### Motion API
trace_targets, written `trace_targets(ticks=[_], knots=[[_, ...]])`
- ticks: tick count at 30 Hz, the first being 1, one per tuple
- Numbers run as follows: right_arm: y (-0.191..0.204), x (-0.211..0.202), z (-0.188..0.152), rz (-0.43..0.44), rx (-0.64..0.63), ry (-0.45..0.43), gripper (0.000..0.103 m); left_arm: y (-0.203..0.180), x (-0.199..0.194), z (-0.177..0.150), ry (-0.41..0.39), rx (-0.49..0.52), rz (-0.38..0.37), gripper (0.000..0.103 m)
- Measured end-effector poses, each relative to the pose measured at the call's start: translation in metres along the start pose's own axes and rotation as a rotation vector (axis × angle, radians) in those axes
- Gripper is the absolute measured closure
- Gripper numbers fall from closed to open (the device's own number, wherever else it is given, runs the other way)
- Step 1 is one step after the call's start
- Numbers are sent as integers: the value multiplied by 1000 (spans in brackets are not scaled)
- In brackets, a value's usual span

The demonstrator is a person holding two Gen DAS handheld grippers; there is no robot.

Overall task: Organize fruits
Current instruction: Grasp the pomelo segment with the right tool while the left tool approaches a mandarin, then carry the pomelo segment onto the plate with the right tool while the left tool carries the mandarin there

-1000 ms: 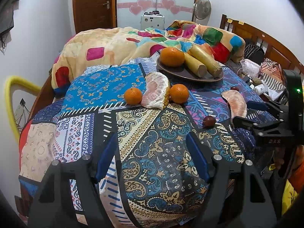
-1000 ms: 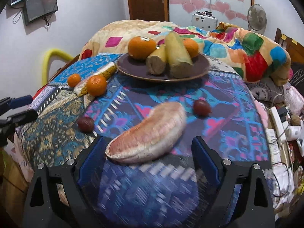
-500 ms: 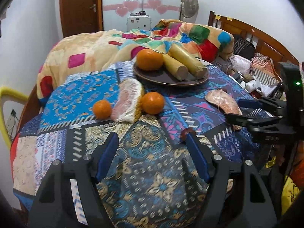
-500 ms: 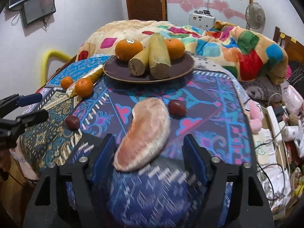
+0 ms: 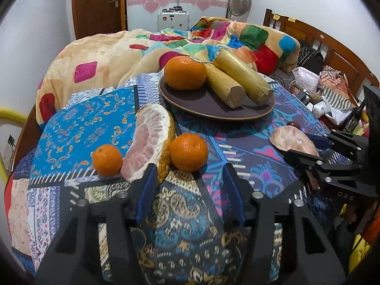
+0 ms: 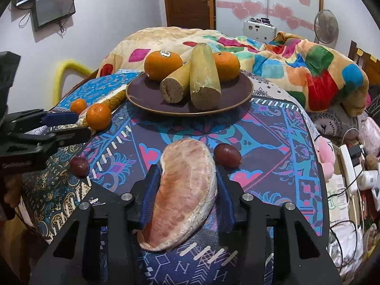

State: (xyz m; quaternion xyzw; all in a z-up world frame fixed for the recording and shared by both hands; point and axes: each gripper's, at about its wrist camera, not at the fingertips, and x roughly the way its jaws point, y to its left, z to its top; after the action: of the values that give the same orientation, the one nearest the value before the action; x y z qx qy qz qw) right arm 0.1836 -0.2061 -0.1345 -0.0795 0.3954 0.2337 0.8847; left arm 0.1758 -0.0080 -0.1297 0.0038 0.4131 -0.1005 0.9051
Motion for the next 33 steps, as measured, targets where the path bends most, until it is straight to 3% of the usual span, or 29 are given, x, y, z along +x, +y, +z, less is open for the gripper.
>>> trace_targets(ticks=[8, 13, 20, 33], knots=[[-2, -4, 2, 21, -17, -16, 63, -6, 8, 11, -6, 22, 38, 56], [-5, -11, 4, 36, -16, -38, 63, -11, 10, 14, -13, 45, 64, 67], [-10, -23, 12, 26, -11, -77, 63, -12, 4, 12, -8, 49, 42, 70], [-32, -48, 50, -33, 9, -204, 63, -28, -34, 37, -134, 73, 15, 70]])
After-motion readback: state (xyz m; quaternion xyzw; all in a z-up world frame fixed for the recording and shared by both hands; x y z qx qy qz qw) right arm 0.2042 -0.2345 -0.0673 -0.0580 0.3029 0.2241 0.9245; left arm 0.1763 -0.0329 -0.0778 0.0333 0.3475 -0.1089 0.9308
